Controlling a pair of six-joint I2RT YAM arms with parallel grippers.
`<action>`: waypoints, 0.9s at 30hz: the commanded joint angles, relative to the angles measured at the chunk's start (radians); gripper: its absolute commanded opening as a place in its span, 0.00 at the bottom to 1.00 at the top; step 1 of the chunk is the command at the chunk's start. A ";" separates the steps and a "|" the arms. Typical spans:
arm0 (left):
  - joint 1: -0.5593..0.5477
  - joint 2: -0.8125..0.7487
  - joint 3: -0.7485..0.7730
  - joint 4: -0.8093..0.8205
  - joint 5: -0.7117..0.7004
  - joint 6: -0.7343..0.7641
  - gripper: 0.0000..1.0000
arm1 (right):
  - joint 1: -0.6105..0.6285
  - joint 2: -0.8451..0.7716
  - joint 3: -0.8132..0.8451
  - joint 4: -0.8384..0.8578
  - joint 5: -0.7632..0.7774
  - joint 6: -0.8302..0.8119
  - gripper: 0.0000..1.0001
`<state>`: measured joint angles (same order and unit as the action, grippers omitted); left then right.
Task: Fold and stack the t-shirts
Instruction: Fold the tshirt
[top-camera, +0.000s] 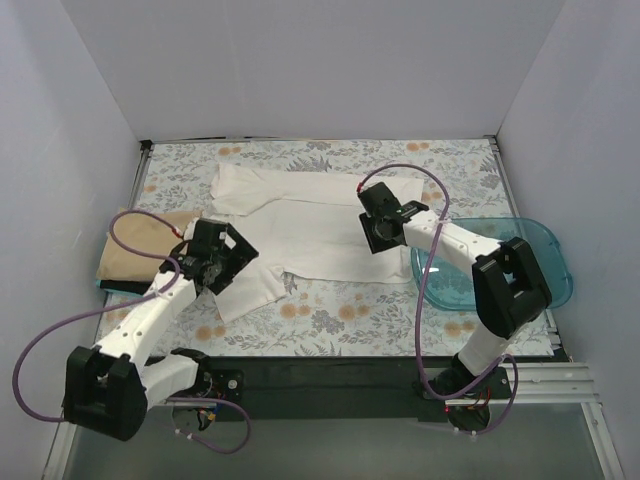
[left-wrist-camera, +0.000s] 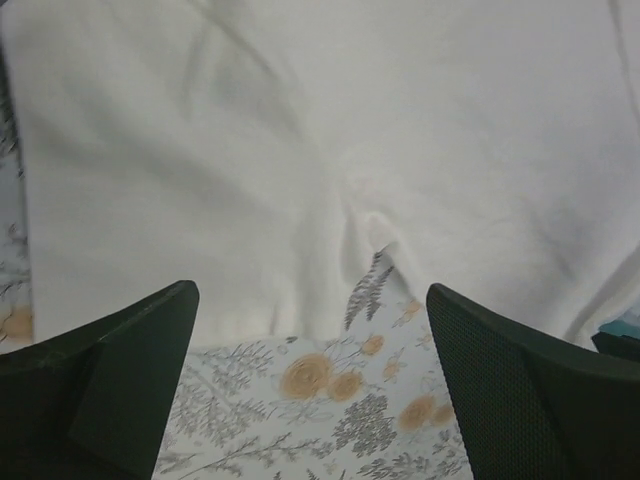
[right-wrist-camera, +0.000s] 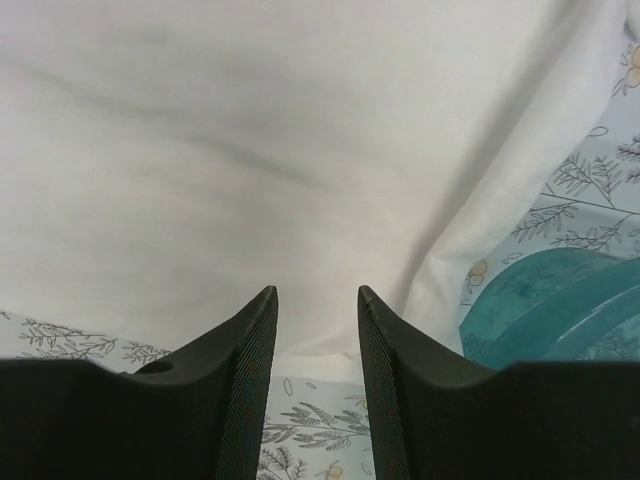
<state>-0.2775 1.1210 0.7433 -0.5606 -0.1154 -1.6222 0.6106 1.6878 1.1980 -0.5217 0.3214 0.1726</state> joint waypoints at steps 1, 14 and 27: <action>-0.009 -0.122 -0.122 -0.221 -0.042 -0.108 0.98 | -0.002 -0.054 -0.066 0.083 -0.053 0.002 0.45; -0.054 -0.057 -0.213 -0.386 -0.214 -0.452 0.93 | 0.000 -0.137 -0.199 0.083 0.022 0.021 0.45; -0.052 0.134 -0.193 -0.191 -0.242 -0.381 0.22 | -0.002 -0.131 -0.216 0.026 0.117 -0.021 0.45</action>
<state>-0.3305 1.1847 0.5720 -0.8913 -0.3214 -1.9671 0.6102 1.5749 0.9829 -0.4725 0.3660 0.1600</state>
